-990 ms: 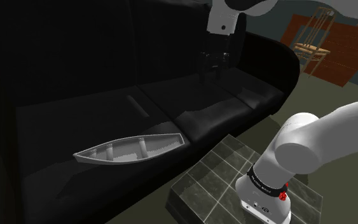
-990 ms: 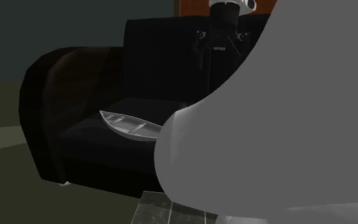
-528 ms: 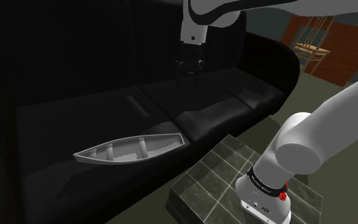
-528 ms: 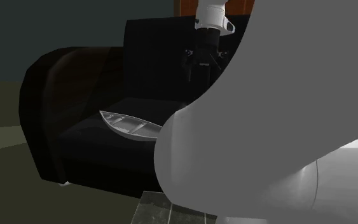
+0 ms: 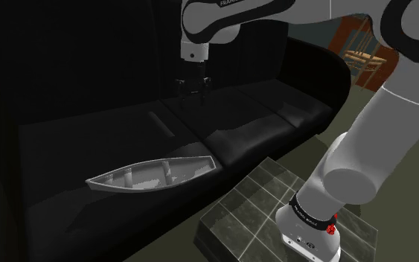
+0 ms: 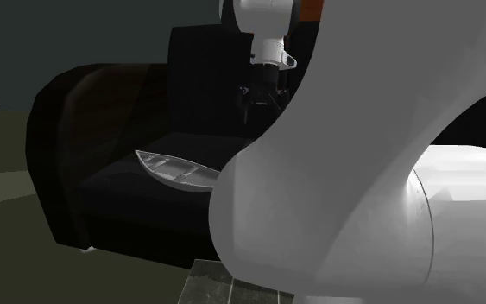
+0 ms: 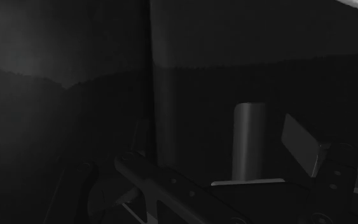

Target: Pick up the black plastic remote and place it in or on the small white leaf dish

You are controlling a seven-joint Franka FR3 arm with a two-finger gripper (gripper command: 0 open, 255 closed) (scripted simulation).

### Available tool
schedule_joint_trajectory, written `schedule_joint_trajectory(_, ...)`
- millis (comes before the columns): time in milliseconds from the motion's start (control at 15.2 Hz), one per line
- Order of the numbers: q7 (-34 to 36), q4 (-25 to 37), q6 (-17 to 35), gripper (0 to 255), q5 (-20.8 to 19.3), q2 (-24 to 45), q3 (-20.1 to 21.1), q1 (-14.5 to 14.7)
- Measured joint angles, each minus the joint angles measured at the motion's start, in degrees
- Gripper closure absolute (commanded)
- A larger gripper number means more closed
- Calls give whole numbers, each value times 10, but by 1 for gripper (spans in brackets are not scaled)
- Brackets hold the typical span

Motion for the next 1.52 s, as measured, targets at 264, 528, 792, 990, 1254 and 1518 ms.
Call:
schedule_joint_trajectory(264,20,76,16,0,-8,98,8,10)
schedule_joint_trajectory(528,42,151,18,0,-16,179,13,23)
schedule_joint_trajectory(792,54,230,15,0,-25,260,13,32)
schedule_joint_trajectory(990,54,223,31,0,-25,269,13,33)
schedule_joint_trajectory(1254,54,203,60,0,-25,278,13,35)
schedule_joint_trajectory(1518,54,199,64,0,-25,278,13,35)
